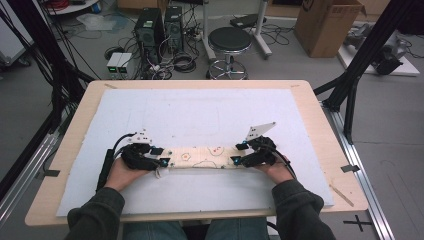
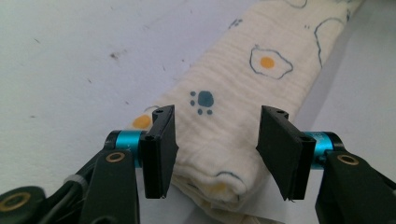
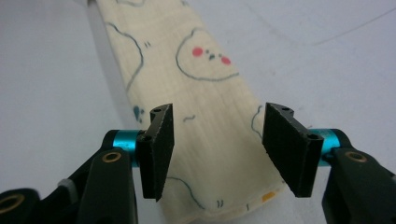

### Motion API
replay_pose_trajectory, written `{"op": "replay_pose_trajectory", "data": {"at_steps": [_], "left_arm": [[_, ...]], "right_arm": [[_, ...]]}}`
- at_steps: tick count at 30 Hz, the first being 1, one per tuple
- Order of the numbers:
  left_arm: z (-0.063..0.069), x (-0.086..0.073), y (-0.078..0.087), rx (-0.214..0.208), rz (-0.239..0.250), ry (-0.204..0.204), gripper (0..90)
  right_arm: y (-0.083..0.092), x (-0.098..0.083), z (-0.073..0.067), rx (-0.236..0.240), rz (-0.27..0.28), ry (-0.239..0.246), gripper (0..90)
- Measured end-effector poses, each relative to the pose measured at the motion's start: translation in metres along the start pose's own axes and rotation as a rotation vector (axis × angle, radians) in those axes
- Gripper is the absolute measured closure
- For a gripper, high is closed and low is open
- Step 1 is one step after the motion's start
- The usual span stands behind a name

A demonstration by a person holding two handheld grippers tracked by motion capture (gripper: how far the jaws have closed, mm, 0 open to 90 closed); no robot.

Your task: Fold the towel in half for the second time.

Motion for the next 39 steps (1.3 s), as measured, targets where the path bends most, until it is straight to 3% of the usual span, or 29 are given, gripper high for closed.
{"op": "replay_pose_trajectory", "data": {"at_steps": [5, 11, 17, 28, 36, 39], "left_arm": [[0.0, -0.002, -0.001, 0.003, -0.013, -0.005, 45.7], [0.001, -0.005, -0.001, 0.006, -0.017, -0.01, 45.4], [0.001, -0.007, 0.001, 0.005, 0.002, -0.006, 46.2], [0.004, -0.01, 0.0, 0.035, -0.001, -0.068, 46.0], [0.005, -0.006, 0.004, 0.032, 0.011, -0.051, 44.2], [0.005, -0.001, 0.009, 0.023, 0.052, -0.03, 42.8]], "right_arm": [[-0.004, -0.007, -0.001, -0.008, -0.047, 0.019, 40.7], [-0.004, -0.014, -0.001, -0.012, -0.057, 0.027, 40.2], [-0.003, -0.017, -0.001, -0.013, -0.035, 0.026, 40.7], [-0.003, -0.018, 0.0, -0.018, -0.022, 0.05, 41.3], [-0.003, -0.016, -0.003, -0.011, -0.013, 0.031, 38.5], [0.003, -0.009, -0.004, 0.008, 0.039, 0.001, 37.8]]}}
Point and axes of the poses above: each handheld gripper's, and its own axes: y roughly backward along the jaws, x roughly out of its top, z roughly to its right, the point moved 8 cm from there along -y, roughly forward along the jaws, and after that the axes turned 6 degrees about z, right-handed, at the moved point
